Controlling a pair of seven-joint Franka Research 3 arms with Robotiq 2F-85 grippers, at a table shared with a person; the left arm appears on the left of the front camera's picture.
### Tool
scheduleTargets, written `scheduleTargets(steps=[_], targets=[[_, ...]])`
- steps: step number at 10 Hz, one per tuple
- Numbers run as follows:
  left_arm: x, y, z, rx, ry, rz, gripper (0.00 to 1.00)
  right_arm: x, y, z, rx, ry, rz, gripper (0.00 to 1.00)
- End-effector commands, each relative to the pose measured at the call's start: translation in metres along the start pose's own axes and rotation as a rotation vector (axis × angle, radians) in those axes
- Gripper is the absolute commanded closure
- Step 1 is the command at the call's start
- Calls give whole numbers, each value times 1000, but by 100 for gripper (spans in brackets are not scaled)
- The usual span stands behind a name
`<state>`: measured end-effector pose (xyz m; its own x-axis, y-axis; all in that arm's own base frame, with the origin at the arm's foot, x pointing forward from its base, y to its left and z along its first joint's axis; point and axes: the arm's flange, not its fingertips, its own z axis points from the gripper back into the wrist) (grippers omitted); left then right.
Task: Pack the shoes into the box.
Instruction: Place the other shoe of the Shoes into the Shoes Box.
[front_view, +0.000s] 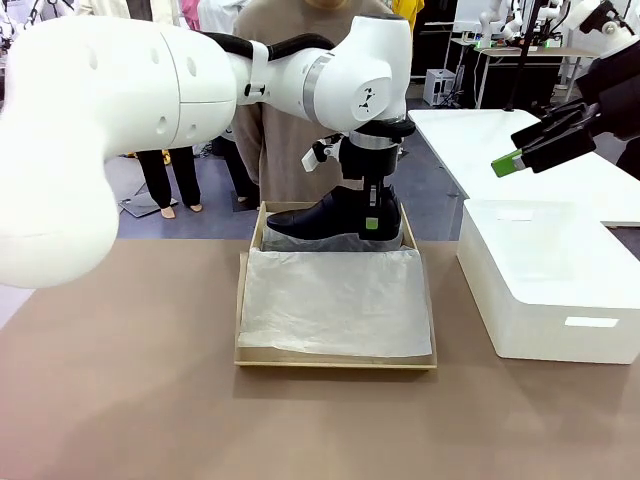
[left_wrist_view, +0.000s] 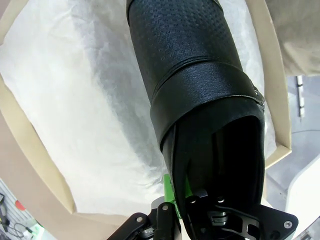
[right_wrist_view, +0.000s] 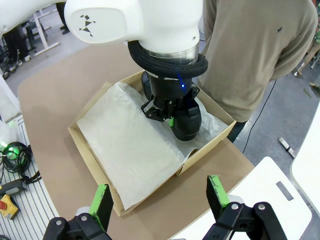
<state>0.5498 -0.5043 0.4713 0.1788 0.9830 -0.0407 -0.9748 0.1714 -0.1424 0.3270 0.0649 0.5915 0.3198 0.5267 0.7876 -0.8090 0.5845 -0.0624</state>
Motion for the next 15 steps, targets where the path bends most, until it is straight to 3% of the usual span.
scheduleTargets(steps=[1, 15], targets=[[-7, -7, 9, 22, -35, 105, 100, 0, 0, -1, 12, -15, -2, 0], [-16, -19, -36, 100, -37, 173, 100, 0, 0, -1, 12, -15, -2, 0]])
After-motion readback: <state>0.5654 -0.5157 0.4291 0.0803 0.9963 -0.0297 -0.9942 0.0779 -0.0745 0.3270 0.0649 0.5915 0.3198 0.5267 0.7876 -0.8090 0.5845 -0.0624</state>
